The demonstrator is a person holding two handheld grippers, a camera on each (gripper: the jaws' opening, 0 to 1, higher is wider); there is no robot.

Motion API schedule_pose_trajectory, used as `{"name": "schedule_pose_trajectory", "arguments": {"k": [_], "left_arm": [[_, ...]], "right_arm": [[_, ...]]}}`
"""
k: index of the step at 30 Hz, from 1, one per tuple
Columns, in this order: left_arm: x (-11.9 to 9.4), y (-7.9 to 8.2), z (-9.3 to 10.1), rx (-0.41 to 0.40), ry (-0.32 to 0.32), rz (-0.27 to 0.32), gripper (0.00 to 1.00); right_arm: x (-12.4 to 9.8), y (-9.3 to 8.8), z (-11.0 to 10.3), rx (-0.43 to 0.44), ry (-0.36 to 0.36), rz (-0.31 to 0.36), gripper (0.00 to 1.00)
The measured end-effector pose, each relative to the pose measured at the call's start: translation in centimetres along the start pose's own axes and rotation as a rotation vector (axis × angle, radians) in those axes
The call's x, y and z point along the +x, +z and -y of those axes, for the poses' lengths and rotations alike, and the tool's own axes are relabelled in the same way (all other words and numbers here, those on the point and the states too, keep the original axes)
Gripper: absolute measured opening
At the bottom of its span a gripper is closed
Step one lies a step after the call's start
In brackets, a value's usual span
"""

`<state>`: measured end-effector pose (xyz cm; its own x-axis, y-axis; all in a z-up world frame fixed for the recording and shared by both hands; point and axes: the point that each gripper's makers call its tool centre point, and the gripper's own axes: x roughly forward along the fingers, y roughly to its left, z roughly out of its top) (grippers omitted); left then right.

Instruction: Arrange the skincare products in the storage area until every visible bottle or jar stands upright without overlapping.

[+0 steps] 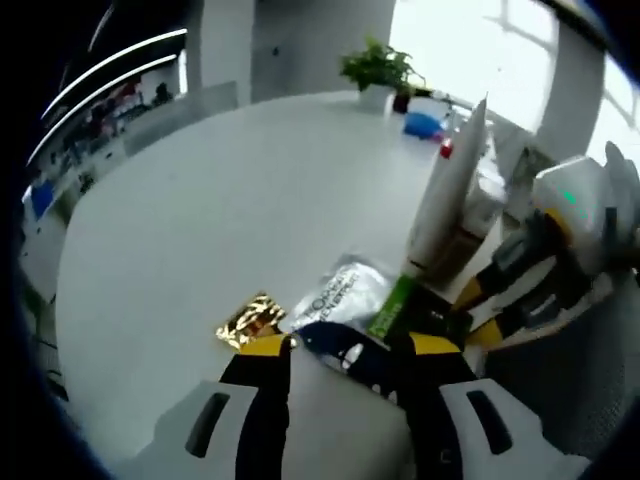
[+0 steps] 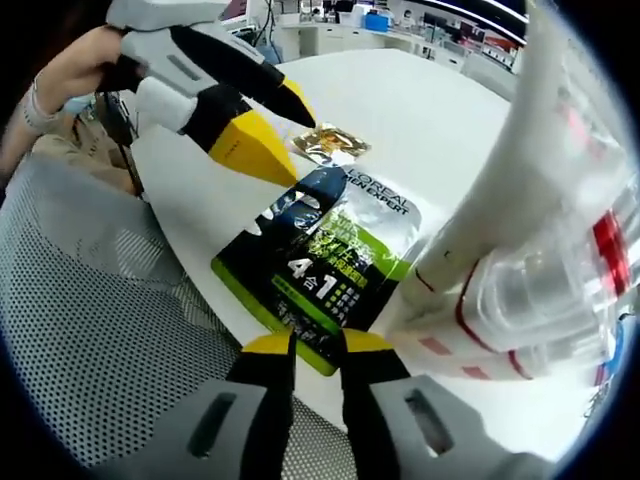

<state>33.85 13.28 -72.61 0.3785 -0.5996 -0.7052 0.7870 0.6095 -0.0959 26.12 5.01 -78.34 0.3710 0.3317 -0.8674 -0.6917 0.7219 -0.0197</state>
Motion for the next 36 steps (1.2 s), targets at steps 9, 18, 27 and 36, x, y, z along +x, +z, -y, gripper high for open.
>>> {"name": "schedule_pose_trajectory", "arguments": {"k": [9, 18, 27, 36], "left_arm": [[-2.0, 0.3, 0.4, 0.0, 0.037, 0.045, 0.47], [-4.1, 0.6, 0.8, -0.009, 0.076, 0.075, 0.61], [-6.5, 0.9, 1.4, -0.039, 0.11, 0.108, 0.8], [-8.1, 0.6, 1.9, -0.068, 0.134, 0.123, 0.92]], "right_arm": [[0.0, 0.0, 0.0, -0.018, -0.001, -0.003, 0.18], [-0.1, 0.1, 0.0, -0.067, -0.011, -0.019, 0.19], [-1.0, 0.8, -0.1, -0.102, -0.015, 0.015, 0.21], [-2.8, 2.0, -0.4, -0.124, -0.015, 0.09, 0.22]]}}
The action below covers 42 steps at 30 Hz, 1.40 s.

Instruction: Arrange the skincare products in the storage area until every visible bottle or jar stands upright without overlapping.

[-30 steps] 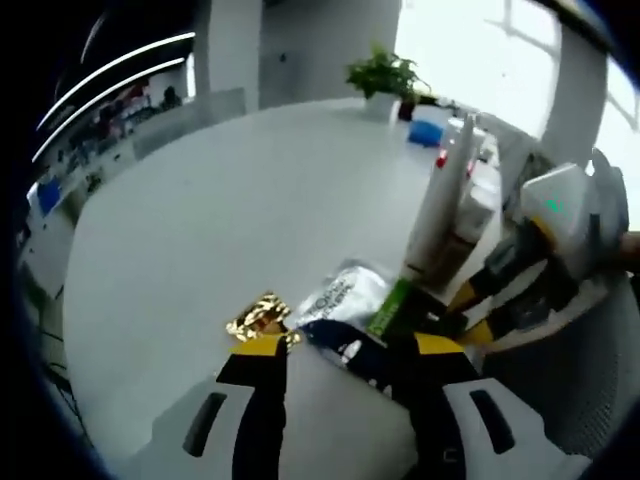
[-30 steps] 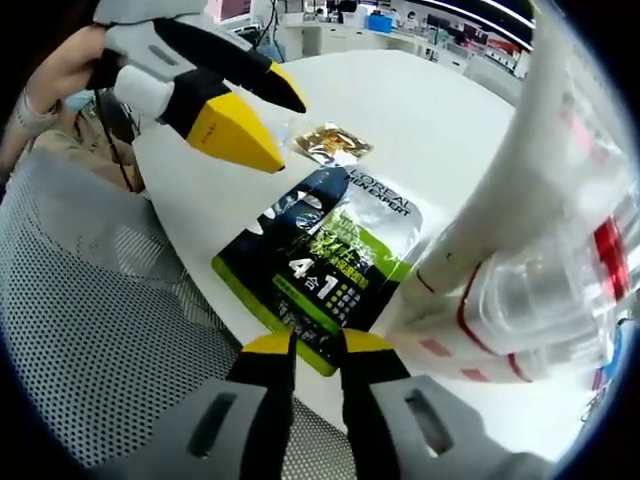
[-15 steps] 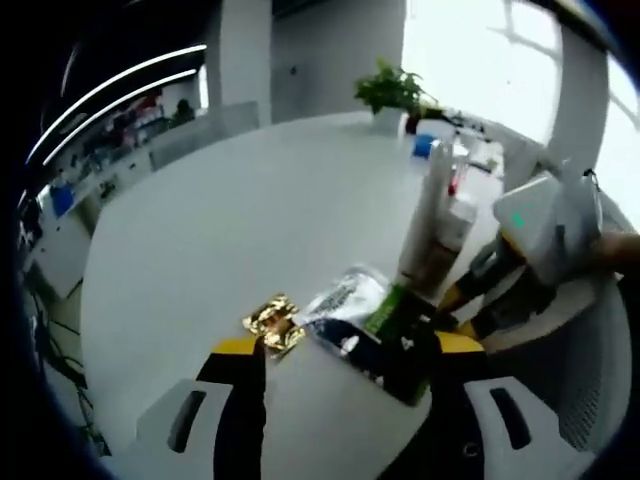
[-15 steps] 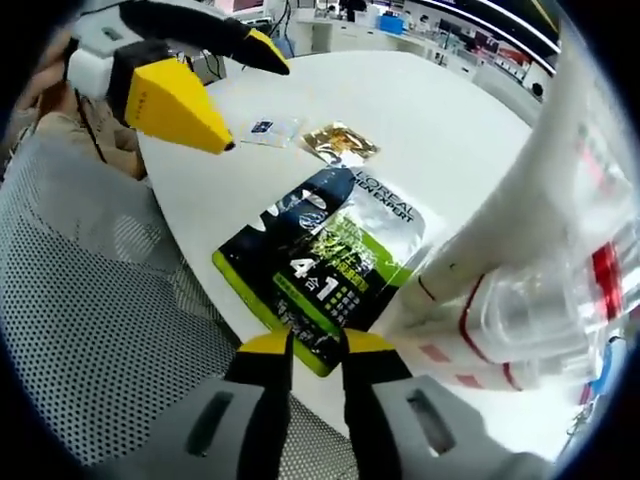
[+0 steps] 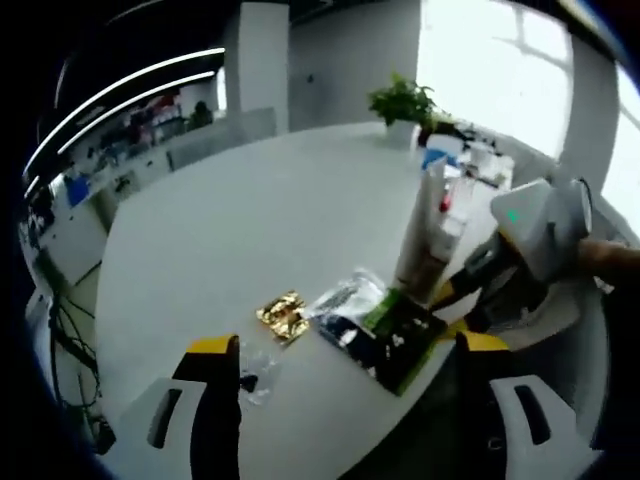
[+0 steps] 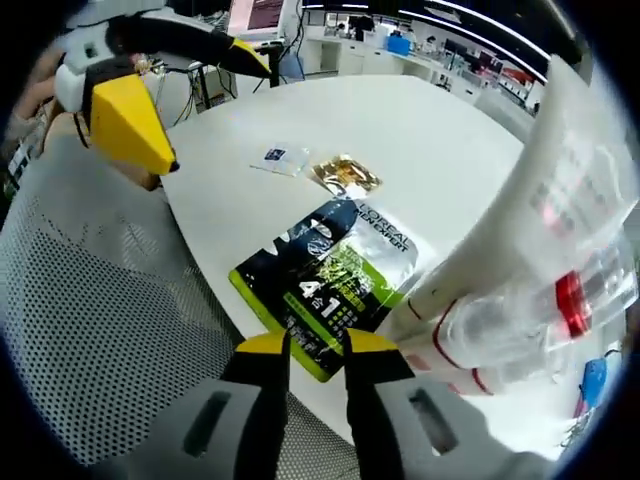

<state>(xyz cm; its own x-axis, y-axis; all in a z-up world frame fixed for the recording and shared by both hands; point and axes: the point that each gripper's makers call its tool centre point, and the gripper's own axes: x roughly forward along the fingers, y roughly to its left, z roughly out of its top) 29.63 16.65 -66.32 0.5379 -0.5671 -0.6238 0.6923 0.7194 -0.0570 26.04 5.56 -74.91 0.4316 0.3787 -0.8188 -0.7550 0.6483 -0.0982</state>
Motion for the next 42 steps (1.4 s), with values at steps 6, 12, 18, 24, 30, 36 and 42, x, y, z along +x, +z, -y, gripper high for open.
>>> {"name": "schedule_pose_trajectory", "arguments": {"k": [6, 12, 18, 24, 30, 36, 42], "left_arm": [[-0.8, 0.2, 0.7, -0.023, -0.007, 0.018, 0.97], [-1.1, -1.0, 0.5, -0.059, 0.02, -0.031, 0.97], [-2.1, -0.5, 0.7, -0.089, 0.021, 0.007, 0.97], [-3.0, -0.7, 0.4, -0.101, 0.064, 0.015, 0.97], [-3.8, -0.8, 0.7, -0.109, 0.085, 0.025, 0.97], [-4.0, -0.9, 0.9, -0.111, 0.098, 0.025, 0.97], [-4.2, -1.0, 1.3, -0.115, 0.109, 0.027, 0.97]], "right_arm": [[-1.9, 1.5, 0.1, -0.011, -0.002, 0.062, 0.23], [-3.7, 2.9, 0.1, -0.032, -0.021, 0.123, 0.25], [-5.9, 4.2, 0.3, -0.028, -0.03, 0.198, 0.27], [-8.1, 4.9, 1.2, -0.027, -0.075, 0.262, 0.37], [-9.6, 4.9, 2.5, -0.005, -0.12, 0.305, 0.48], [-10.9, 4.4, 3.9, 0.025, -0.166, 0.335, 0.65], [-11.8, 3.3, 5.3, 0.052, -0.208, 0.348, 0.78]]}}
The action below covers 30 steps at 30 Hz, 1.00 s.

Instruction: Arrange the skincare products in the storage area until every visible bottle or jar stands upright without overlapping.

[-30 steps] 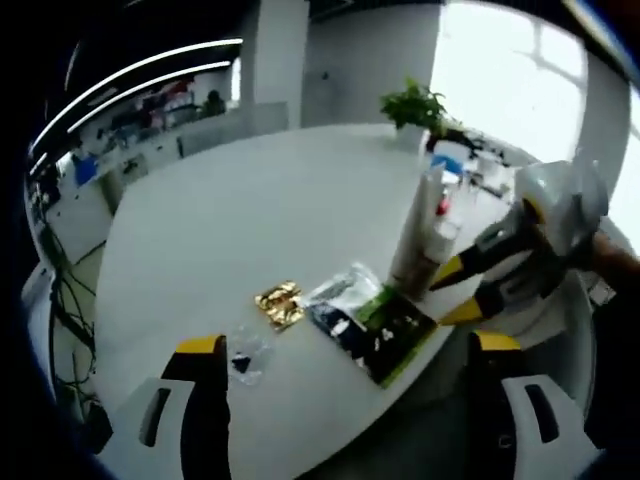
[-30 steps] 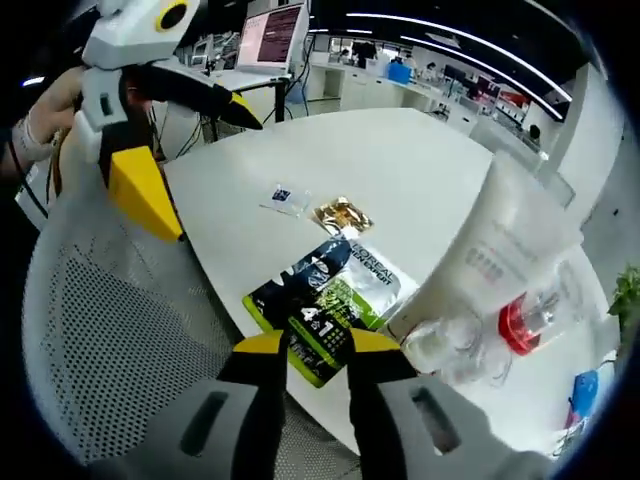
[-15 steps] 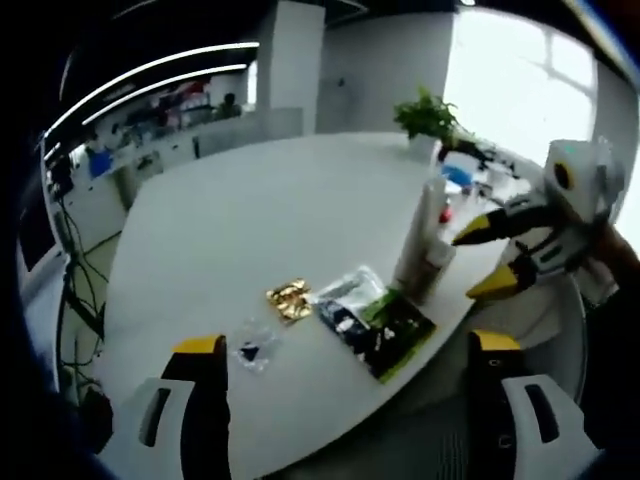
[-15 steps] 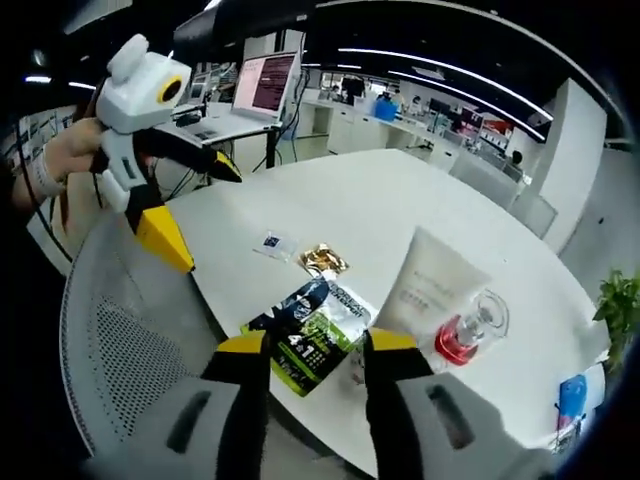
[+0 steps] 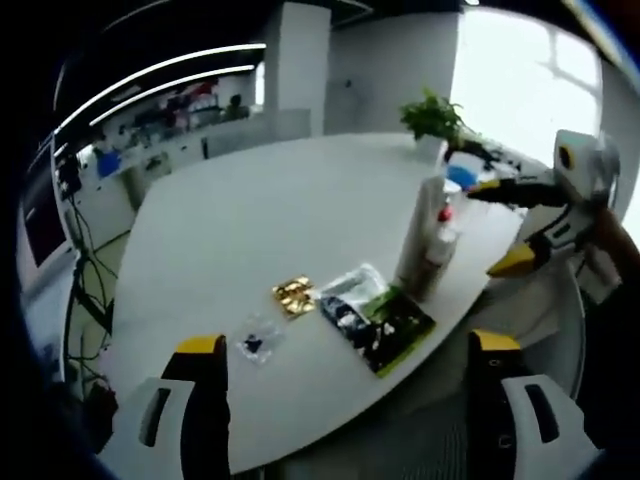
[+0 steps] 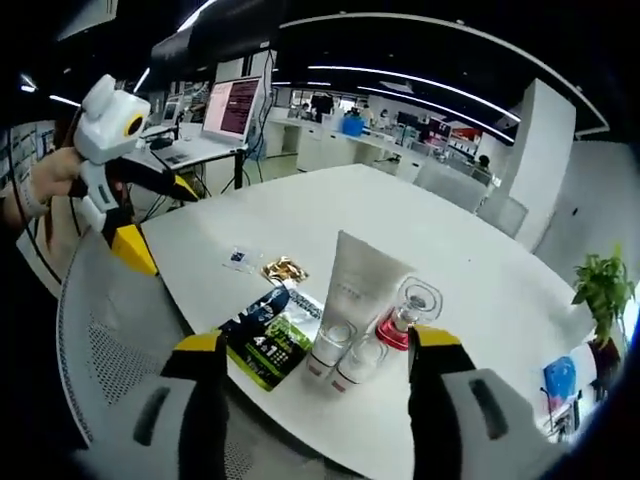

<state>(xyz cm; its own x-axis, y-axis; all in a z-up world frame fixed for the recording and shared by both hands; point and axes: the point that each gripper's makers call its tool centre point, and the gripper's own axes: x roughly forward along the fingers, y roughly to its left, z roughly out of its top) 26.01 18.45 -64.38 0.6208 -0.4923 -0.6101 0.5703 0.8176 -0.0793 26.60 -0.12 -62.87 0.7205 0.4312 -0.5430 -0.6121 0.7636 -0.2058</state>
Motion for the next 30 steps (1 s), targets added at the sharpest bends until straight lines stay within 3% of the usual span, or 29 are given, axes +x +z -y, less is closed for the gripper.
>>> {"name": "schedule_pose_trajectory", "arguments": {"k": [13, 30], "left_arm": [[0.0, 0.0, 0.6, -0.001, 0.031, 0.016, 0.97], [-0.1, -0.1, 0.9, -0.022, 0.082, 0.023, 0.97]], "right_arm": [[-1.4, -0.9, 2.7, 0.001, -0.066, 0.003, 0.99], [-1.7, -1.2, 3.3, -0.023, -0.011, 0.031, 0.99]]}}
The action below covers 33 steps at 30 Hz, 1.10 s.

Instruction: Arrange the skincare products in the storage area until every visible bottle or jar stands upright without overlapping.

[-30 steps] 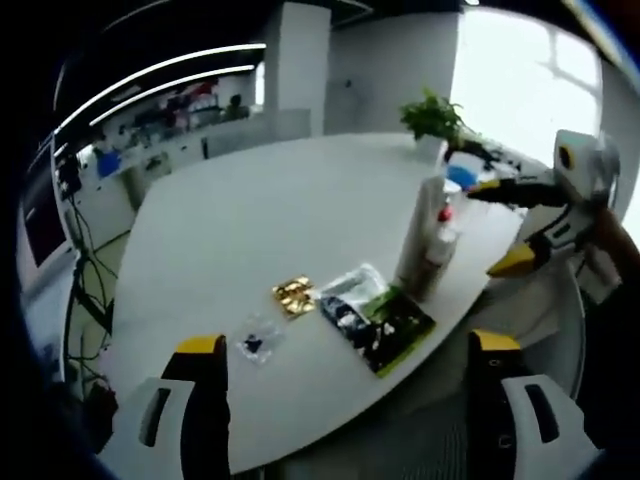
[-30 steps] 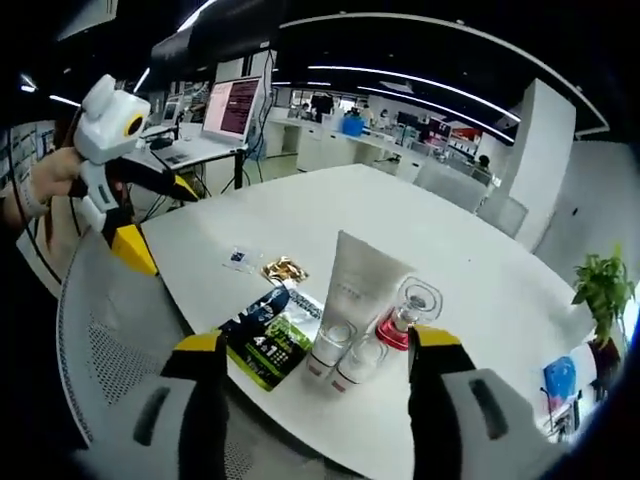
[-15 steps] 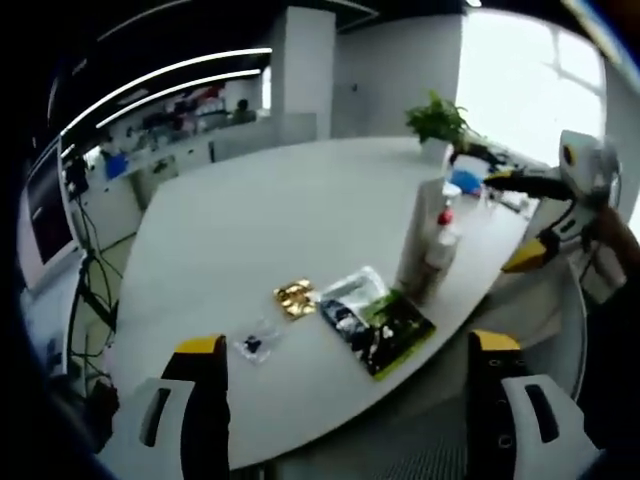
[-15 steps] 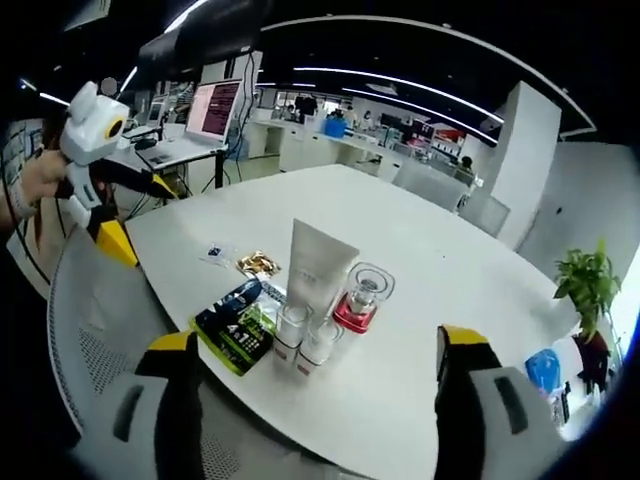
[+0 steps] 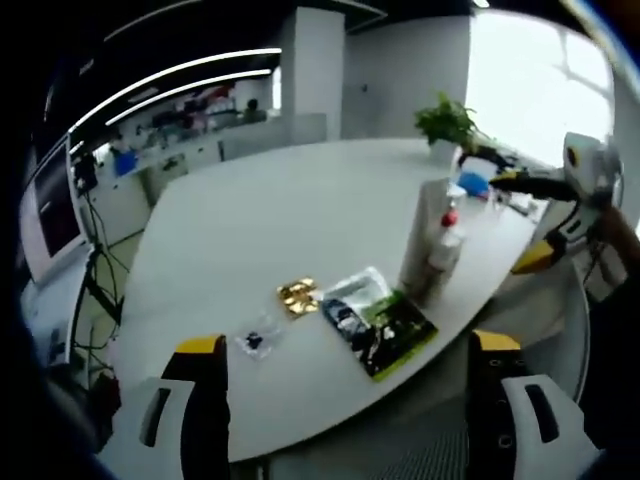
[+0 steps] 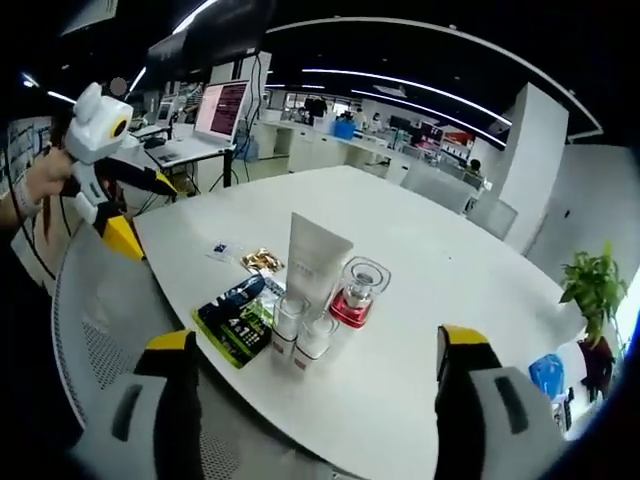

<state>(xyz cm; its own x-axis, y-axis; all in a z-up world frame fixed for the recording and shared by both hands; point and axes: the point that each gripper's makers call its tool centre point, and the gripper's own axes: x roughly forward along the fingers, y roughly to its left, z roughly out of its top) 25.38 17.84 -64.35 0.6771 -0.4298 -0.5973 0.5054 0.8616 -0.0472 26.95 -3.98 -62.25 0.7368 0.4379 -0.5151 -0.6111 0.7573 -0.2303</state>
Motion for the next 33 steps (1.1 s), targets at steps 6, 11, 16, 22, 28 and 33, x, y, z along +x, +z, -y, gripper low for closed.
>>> {"name": "schedule_pose_trajectory", "arguments": {"k": [6, 11, 16, 22, 28, 33], "left_arm": [[0.3, -0.2, 0.1, 0.0, 0.001, -0.018, 0.97], [0.6, -0.2, 0.0, -0.002, 0.005, -0.026, 0.97], [0.8, 0.0, -0.5, -0.006, 0.008, -0.022, 0.97], [1.2, -0.4, -1.7, -0.005, 0.011, -0.035, 0.97], [1.9, -0.6, -2.7, 0.004, -0.003, -0.049, 0.97], [2.4, -0.7, -3.3, 0.013, -0.014, -0.064, 0.97]], "right_arm": [[0.2, 0.0, 0.2, -0.021, 0.012, -0.005, 0.99], [0.7, -0.6, -0.1, -0.016, 0.046, -0.029, 0.99], [0.9, -0.6, 0.1, -0.019, 0.048, -0.031, 0.99], [1.3, -0.1, 0.4, -0.015, 0.04, -0.021, 0.99], [1.8, 0.1, 0.4, -0.01, 0.043, -0.028, 0.99], [2.1, 0.5, 0.5, -0.012, 0.044, -0.031, 0.99]]}}
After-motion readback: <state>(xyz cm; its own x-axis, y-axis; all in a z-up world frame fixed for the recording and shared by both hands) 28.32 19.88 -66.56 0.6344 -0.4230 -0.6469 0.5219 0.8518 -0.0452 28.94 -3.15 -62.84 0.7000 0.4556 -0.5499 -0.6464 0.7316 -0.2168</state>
